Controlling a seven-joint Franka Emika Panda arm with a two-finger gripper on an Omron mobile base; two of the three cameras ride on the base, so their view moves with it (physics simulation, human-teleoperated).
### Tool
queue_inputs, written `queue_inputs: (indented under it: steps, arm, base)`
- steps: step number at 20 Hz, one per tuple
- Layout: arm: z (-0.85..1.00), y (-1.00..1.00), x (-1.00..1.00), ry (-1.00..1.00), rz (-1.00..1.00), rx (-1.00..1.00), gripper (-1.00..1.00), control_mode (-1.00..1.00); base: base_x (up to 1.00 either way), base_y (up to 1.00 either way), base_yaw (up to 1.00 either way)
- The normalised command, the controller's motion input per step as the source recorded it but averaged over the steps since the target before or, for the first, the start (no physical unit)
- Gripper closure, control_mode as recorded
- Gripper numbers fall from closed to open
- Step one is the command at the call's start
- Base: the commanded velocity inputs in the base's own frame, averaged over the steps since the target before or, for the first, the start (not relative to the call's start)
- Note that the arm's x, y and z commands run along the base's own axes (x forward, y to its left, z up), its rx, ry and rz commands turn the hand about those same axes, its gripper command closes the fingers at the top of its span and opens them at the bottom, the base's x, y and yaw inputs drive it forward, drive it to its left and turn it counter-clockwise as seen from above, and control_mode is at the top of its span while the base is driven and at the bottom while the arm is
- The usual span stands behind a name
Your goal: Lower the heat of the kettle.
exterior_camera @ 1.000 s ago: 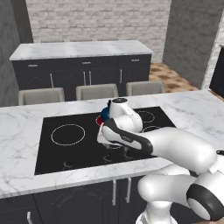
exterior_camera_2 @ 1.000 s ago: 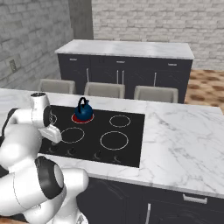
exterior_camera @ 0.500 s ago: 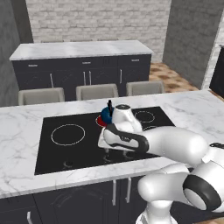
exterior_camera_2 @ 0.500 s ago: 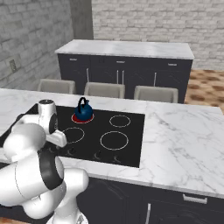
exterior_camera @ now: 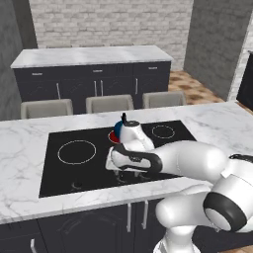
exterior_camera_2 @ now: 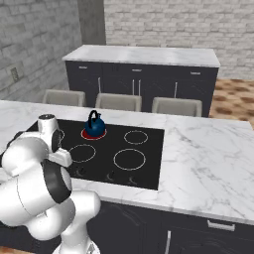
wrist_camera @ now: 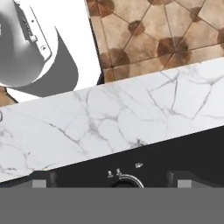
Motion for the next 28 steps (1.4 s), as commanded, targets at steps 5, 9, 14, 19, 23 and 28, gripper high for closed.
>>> queue_inputs:
  steps: [5, 9, 14, 19, 23, 28]
  arm:
    - [-0.17, 0.06, 0.13, 0.0, 0.01, 0.0, -1.0, -1.0]
    - [-0.21, 0.0, 0.15, 0.0, 0.03, 0.0, -1.0, -1.0]
    - [-0.07, 0.0, 0.12, 0.0, 0.04, 0.0, -1.0, -1.0]
    - [-0.03, 0.0, 0.15, 0.0, 0.04, 0.0, -1.0, -1.0]
    - [-0.07, 0.0, 0.13, 0.0, 0.03, 0.0, -1.0, -1.0]
    - [-0.12, 0.0, 0.08, 0.0, 0.02, 0.0, -1.0, -1.0]
  base:
    - [0.0, 0.0, 0.0]
    - [0.0, 0.0, 0.0]
    - [0.0, 0.0, 0.0]
    - [0.0, 0.0, 0.0]
    - [0.0, 0.0, 0.0]
    - [0.0, 0.0, 0.0]
